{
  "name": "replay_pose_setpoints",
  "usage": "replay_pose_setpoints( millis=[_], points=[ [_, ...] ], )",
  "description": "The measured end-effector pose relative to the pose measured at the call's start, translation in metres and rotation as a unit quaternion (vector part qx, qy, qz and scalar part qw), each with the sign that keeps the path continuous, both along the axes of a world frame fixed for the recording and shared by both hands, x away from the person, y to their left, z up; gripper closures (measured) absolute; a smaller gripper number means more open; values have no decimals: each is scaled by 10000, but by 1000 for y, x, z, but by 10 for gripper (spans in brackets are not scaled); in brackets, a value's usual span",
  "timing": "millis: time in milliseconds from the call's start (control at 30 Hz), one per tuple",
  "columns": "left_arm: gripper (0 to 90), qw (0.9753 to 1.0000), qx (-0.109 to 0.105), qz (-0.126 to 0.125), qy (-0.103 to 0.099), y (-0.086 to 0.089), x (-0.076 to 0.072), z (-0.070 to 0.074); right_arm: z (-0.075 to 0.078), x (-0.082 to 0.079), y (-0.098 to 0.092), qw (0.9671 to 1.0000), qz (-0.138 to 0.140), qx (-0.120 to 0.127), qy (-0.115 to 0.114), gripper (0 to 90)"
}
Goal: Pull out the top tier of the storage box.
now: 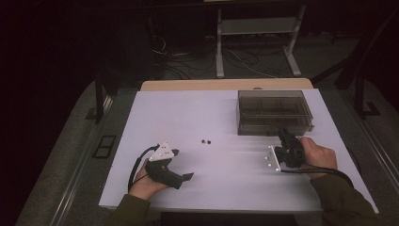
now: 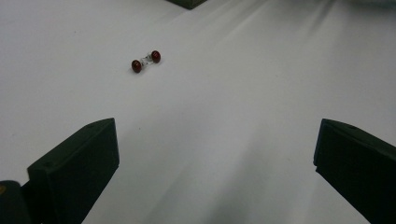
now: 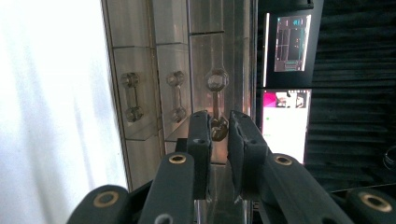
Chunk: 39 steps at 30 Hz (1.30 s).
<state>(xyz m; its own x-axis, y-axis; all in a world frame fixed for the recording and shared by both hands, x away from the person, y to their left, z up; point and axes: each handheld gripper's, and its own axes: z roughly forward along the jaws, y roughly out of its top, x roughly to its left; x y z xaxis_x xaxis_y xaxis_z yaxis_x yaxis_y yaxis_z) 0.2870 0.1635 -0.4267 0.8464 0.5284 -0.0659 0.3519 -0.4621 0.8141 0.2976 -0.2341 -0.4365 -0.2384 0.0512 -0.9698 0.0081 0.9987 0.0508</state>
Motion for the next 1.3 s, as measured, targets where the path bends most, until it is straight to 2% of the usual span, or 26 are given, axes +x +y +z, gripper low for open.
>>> replay_pose_setpoints(
  millis=[33,133,167,400,533,667,867,933,1000,1300],
  points=[
    [0,10000,-1,-1,0,0,0,0,0,-1,0,10000,5,2,21,687],
    [0,10000,3,0,-1,0,0,0,2,-2,0,10000,-21,-6,39,640],
    [0,10000,15,-13,-6,0,0,0,3,-7,-1,10000,28,22,28,596],
    [0,10000,32,-26,-17,-1,-1,0,6,-23,-4,9998,127,72,-119,500],
    [0,10000,35,-31,-25,-1,-1,0,5,-27,-4,9998,131,112,-129,469],
    [0,10000,32,-22,-14,0,0,0,4,-34,-4,9996,165,200,-142,396],
    [0,10000,49,-34,-26,-1,-1,0,1,-41,-5,9994,304,152,-114,360],
    [0,10000,52,-42,-32,-1,-1,0,1,-40,-3,9991,343,195,-171,346],
    [0,10000,55,-47,-28,-2,-1,0,1,-39,-2,9989,379,245,-136,346],
    [0,9999,76,-73,-7,-4,-2,-1,-3,-36,0,9990,359,229,-99,297]
  ],
)
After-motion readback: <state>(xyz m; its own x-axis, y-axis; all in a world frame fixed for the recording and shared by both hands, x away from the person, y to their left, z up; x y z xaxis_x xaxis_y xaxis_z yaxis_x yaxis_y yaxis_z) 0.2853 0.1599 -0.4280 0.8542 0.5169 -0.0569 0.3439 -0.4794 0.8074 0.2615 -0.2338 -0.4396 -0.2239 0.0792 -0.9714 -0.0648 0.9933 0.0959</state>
